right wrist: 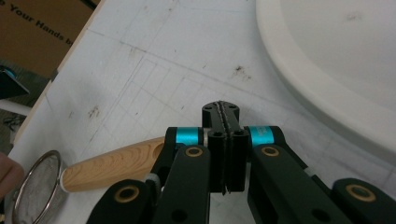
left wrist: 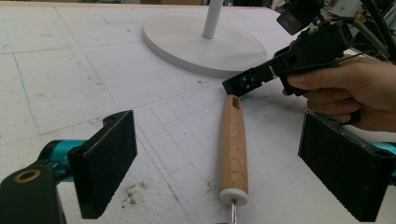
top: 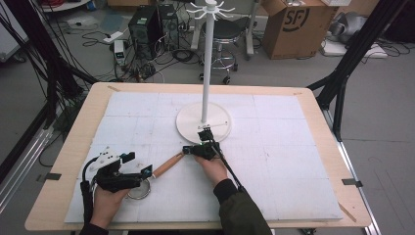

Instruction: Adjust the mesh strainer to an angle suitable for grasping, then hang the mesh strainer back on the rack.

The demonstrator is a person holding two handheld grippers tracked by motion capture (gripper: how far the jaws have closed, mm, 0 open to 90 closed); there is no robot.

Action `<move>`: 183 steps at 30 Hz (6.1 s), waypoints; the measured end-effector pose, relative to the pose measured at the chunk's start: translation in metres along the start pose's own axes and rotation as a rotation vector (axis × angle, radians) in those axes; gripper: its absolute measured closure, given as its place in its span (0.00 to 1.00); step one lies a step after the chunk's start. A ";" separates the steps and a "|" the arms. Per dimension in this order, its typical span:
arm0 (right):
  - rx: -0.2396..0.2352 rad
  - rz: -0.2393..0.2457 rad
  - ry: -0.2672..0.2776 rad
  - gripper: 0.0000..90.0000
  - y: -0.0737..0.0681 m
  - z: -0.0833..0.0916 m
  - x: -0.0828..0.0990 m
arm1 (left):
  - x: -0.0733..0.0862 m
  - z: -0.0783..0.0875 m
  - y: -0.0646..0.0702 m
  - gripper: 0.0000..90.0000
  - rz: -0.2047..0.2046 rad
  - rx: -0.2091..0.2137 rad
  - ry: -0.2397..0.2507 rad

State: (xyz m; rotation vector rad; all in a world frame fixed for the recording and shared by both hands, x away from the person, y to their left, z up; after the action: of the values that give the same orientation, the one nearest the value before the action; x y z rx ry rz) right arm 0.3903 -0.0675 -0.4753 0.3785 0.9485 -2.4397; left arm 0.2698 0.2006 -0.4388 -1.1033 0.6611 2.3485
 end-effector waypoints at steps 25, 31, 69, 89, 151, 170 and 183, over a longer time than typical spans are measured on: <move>-0.008 0.059 0.088 0.50 -0.005 0.054 0.019 | 0.002 0.001 0.001 0.14 0.002 0.011 -0.010; -0.020 0.106 0.126 0.40 -0.007 0.078 0.029 | 0.002 0.000 0.003 0.14 -0.005 0.009 -0.013; 0.011 0.268 0.321 0.22 0.019 0.153 0.102 | 0.003 -0.001 0.001 0.14 0.003 0.010 -0.019; 0.145 0.178 0.398 0.21 0.039 0.170 0.121 | 0.003 -0.003 0.004 0.14 -0.011 0.020 -0.025; 0.155 0.108 0.467 0.23 0.054 0.180 0.126 | -0.016 -0.043 0.005 0.53 -0.030 0.058 -0.509; 0.149 0.113 0.461 0.23 0.053 0.179 0.125 | -0.019 -0.047 0.020 0.72 -0.142 -0.048 -0.613; 0.152 0.107 0.460 0.24 0.054 0.180 0.126 | -0.023 -0.050 0.024 0.75 -0.166 -0.082 -0.652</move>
State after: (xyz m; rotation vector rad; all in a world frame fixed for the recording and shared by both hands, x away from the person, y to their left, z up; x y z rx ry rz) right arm 0.2994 -0.2692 -0.4286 1.0504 0.8917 -2.3764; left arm 0.2977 0.1477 -0.4438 -0.3473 0.2229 2.3975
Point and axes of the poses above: each handheld gripper's, and its own axes: z roughly backward along the jaws, x roughly out of its underside, y roughly to its right, the point moved 2 cm from there along -z, roughly forward along the jaws, and after that the axes turned 14 degrees about -y, right-handed, at the moved point
